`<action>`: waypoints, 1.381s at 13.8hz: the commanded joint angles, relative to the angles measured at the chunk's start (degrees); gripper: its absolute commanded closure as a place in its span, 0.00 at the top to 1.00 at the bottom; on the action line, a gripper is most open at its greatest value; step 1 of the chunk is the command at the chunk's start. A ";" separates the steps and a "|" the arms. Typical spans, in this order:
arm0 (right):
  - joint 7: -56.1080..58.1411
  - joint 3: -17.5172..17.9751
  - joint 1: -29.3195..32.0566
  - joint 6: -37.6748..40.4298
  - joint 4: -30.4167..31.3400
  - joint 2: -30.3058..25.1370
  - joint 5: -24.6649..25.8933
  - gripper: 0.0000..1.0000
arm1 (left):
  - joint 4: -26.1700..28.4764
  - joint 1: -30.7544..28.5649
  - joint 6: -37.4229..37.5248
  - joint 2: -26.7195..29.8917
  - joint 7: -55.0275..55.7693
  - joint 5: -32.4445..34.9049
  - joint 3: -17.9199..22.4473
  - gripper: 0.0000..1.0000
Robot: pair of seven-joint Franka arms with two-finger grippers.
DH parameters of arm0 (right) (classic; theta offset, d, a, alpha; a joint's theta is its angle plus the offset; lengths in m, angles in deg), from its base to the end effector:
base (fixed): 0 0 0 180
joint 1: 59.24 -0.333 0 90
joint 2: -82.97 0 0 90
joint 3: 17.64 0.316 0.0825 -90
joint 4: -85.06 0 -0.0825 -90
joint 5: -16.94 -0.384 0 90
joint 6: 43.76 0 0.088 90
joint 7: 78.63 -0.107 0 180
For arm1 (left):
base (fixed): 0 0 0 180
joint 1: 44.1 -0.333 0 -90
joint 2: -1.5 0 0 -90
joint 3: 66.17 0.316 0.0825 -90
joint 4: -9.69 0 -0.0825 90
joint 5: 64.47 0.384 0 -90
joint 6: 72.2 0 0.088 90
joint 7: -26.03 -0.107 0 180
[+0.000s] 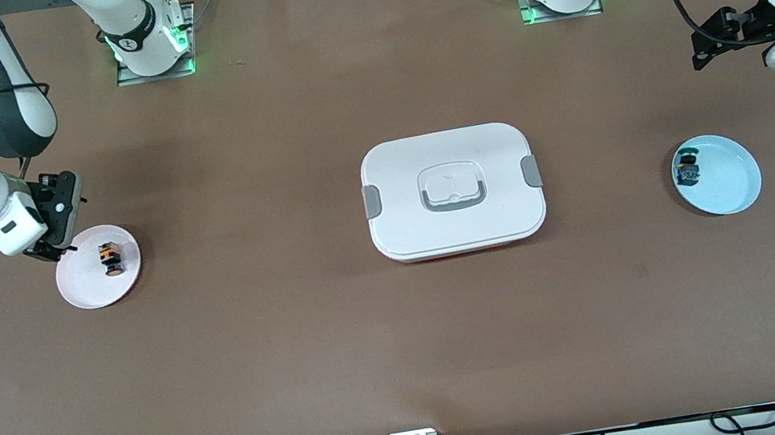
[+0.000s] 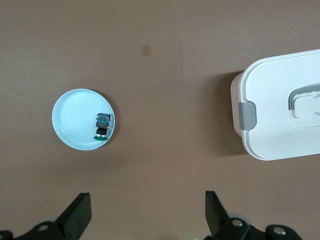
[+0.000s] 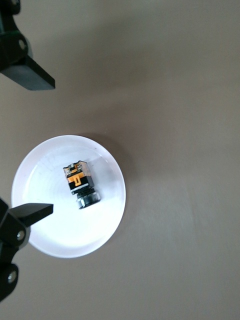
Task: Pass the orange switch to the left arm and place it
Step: 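Lower the open right gripper around the orange switch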
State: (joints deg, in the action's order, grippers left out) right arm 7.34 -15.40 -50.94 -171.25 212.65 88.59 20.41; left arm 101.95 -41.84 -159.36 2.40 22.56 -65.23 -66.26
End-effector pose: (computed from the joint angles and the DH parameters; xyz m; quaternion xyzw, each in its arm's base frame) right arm 0.5232 -0.0575 0.3215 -0.7527 -0.6561 0.0498 0.0211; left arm 0.5428 -0.0238 0.6105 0.9980 -0.0508 -0.0366 0.0070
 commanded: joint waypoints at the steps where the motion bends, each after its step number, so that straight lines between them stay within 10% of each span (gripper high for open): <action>1: 9.00 0.66 2.86 -4.24 0.91 4.21 0.66 1.00 | -0.59 -0.24 0.85 -0.03 -0.14 -0.55 -0.08 1.00; 8: 28.97 0.83 4.10 -15.59 1.44 11.34 0.49 1.00 | -0.59 -0.33 0.85 -0.03 -0.14 -0.55 0.01 1.00; 19: 29.60 1.10 4.10 -20.16 1.26 15.03 0.22 1.00 | -0.59 -0.42 0.85 -0.03 -0.14 -0.55 0.01 1.00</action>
State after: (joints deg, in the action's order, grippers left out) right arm 35.11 -14.82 -47.73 -189.56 213.94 103.02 20.54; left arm 101.95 -41.94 -159.36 2.40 22.56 -65.23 -66.24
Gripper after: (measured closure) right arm 0.000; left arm 0.000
